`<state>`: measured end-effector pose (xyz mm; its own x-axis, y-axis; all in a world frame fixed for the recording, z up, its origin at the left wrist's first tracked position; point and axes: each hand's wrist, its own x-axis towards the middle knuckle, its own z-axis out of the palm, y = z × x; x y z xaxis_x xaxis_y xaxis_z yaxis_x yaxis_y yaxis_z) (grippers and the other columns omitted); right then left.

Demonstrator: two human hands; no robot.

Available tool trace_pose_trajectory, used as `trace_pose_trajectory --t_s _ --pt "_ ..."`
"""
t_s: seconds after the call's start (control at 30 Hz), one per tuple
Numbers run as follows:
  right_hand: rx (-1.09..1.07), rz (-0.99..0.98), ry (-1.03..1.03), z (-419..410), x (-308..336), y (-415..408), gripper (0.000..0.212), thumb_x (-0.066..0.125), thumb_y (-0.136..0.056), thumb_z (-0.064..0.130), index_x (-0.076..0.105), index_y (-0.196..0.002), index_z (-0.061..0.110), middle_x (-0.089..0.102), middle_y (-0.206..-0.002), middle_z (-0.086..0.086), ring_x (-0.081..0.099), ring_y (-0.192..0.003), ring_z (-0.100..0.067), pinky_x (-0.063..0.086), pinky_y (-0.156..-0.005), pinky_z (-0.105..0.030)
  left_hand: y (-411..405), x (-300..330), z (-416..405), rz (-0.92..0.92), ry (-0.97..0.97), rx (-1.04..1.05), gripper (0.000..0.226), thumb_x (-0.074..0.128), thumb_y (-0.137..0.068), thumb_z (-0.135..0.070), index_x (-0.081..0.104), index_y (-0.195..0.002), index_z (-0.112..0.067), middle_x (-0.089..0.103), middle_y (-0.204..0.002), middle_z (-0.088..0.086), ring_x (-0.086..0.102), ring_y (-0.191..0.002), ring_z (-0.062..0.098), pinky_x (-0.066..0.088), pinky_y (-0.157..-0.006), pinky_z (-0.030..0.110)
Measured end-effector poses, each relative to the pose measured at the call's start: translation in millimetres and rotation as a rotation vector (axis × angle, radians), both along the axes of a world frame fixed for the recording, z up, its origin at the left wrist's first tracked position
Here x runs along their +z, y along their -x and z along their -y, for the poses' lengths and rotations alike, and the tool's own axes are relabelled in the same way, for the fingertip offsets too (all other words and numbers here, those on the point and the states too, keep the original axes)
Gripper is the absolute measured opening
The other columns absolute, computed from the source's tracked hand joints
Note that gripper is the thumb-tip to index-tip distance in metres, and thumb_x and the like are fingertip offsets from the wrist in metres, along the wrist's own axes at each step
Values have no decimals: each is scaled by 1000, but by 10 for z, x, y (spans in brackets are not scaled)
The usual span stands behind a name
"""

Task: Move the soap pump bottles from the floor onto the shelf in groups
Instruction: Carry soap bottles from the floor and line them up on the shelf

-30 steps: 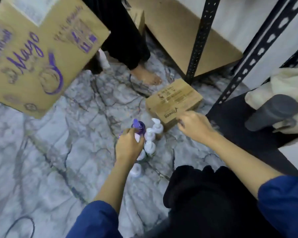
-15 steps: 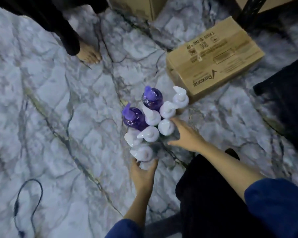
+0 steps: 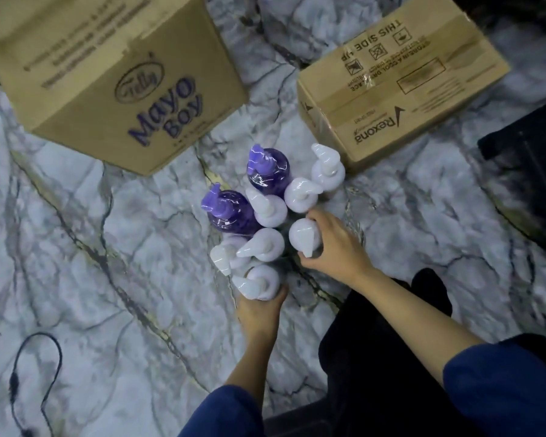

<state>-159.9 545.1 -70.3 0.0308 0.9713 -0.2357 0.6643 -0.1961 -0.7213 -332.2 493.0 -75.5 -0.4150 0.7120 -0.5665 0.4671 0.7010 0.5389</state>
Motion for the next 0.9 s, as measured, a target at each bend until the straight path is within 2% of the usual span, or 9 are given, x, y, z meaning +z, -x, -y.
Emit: trace_pose_trajectory --t_s 0.07,0.17,0.3,0.37,0.47,0.53,0.6,0.73,0.9 --pt "-29 -68 50 -23 -12 1 64 79 -62 27 50 -117 13 55 -111 -7 54 -103 -30 48 -77 -42 -5 -8 -16 9 8 20 69 70 -47 -58 61 -102 -17 66 -89 -2 63 -82 16 51 -75 33" --pt "-65 -182 154 -68 -7 3 69 82 -65 25 50 -124 15 58 -120 -6 56 -108 -29 47 -84 -37 -24 -16 -9 22 -22 50 67 74 -49 -52 59 -105 -16 65 -91 -4 60 -80 8 44 -69 18" --pt "-113 -234 193 -49 45 -6 65 78 -68 18 50 -126 16 61 -118 -6 58 -106 -31 47 -84 -36 -111 15 -1 41 -27 13 45 78 -63 -39 61 -98 -16 63 -82 -7 61 -78 12 41 -67 17" --pt "-108 -230 193 -1 81 -34 65 78 -66 17 49 -125 17 62 -113 -3 58 -103 -30 47 -81 -36 -193 68 20 47 -35 -13 33 80 -72 -25 60 -97 -15 60 -79 -12 56 -72 0 37 -62 5" --pt "-136 -263 202 77 182 -106 65 79 -65 17 42 -118 16 58 -102 4 58 -93 -25 43 -76 -35 -320 199 70 104 -88 -33 34 78 -75 -18 60 -101 -9 62 -82 -7 54 -71 -4 36 -59 -1" --pt "-164 -286 204 119 301 -169 64 79 -65 14 40 -115 14 54 -101 4 55 -91 -23 43 -78 -36 -397 331 95 148 -136 -54 32 78 -74 -14 59 -99 -6 62 -82 -5 57 -73 1 40 -63 3" --pt "-197 -319 199 159 438 -253 61 79 -66 16 38 -111 20 57 -103 2 57 -92 -21 47 -77 -36 -465 464 115 195 -188 -79 33 80 -73 -18 58 -98 -15 65 -86 -4 61 -80 7 44 -71 13" --pt "-337 -425 163 214 790 -454 53 79 -71 14 41 -106 23 56 -96 11 58 -87 -12 46 -67 -21 -666 839 61 285 -319 -131 39 80 -68 -33 54 -97 -36 67 -94 -11 62 -91 1 49 -81 23" --pt "-570 -547 -14 240 1498 -733 55 77 -77 13 46 -122 18 55 -103 11 54 -87 2 45 -69 -7 -1055 1375 -235 395 -508 -197 48 77 -63 -50 60 -103 -30 66 -100 -10 62 -98 10 51 -88 36"
